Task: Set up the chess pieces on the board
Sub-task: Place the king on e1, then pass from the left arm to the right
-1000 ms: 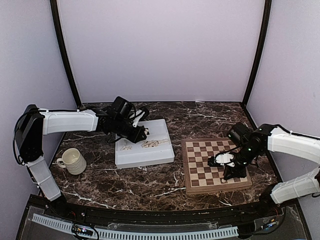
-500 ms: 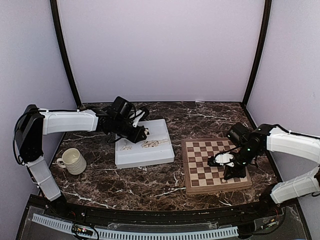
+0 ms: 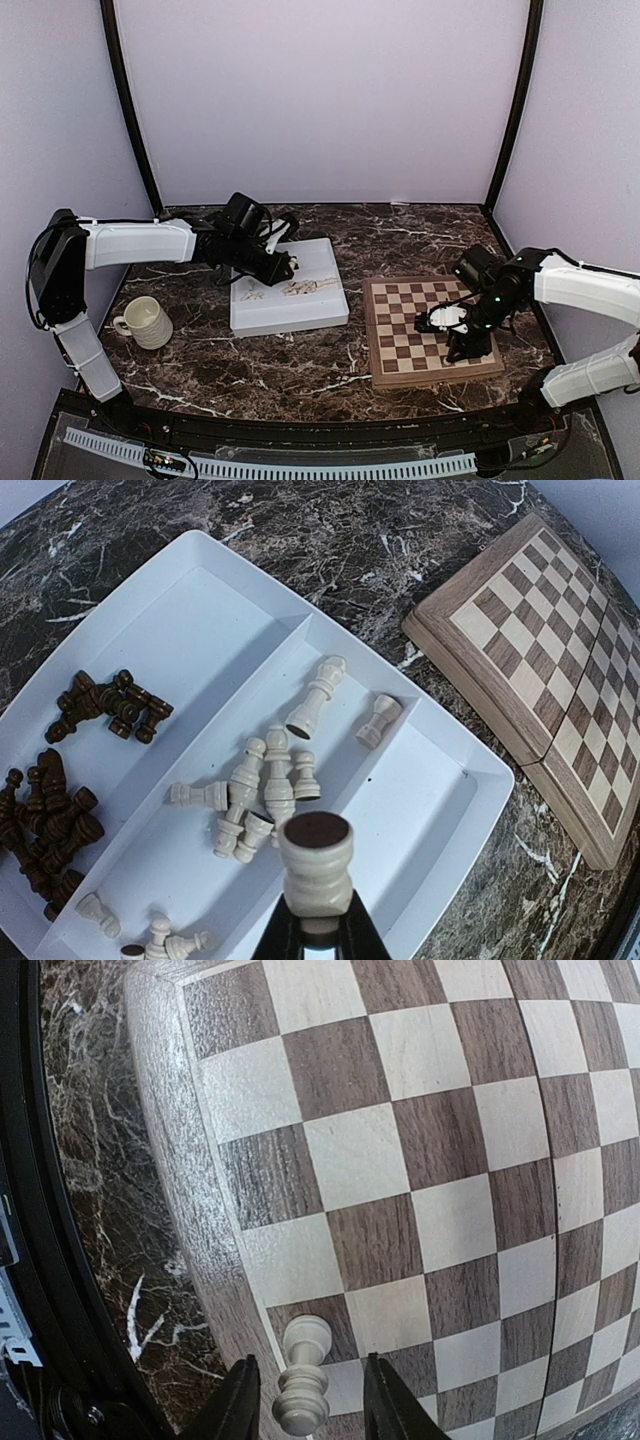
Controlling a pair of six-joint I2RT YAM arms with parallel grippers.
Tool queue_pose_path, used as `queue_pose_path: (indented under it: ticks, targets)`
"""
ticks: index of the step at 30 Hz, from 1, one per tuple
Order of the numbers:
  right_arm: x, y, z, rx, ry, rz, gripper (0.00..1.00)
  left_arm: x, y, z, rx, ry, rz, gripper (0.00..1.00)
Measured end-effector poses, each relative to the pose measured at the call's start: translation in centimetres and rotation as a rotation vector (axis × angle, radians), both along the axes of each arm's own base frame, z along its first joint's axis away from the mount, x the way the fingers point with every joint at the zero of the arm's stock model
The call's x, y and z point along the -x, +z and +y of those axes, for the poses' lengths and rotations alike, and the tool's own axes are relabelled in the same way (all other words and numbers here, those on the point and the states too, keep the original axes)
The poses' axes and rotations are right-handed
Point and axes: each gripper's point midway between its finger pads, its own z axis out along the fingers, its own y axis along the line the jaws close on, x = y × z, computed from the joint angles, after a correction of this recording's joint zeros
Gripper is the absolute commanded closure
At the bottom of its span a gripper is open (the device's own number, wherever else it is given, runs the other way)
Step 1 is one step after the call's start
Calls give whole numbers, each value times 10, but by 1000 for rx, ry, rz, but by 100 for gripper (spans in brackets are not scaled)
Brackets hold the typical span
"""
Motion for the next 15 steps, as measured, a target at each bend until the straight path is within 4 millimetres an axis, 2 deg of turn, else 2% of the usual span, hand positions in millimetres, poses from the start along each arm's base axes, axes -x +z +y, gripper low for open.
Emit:
queue_pose_path:
  ticks: [4, 6, 9, 15]
  targets:
    - [-1, 8, 1, -1, 11, -6, 58, 0, 3, -2, 6, -15, -3, 100]
    - [-6, 19, 4, -10, 22, -29, 58, 4, 5, -7, 19, -48, 4, 100]
    - [-22, 46, 16, -57, 41, -92, 58, 17, 8, -21, 52, -144, 31, 100]
    - [-61, 115, 58, -222, 113, -260, 57, 80, 9, -60, 173, -433, 184, 100]
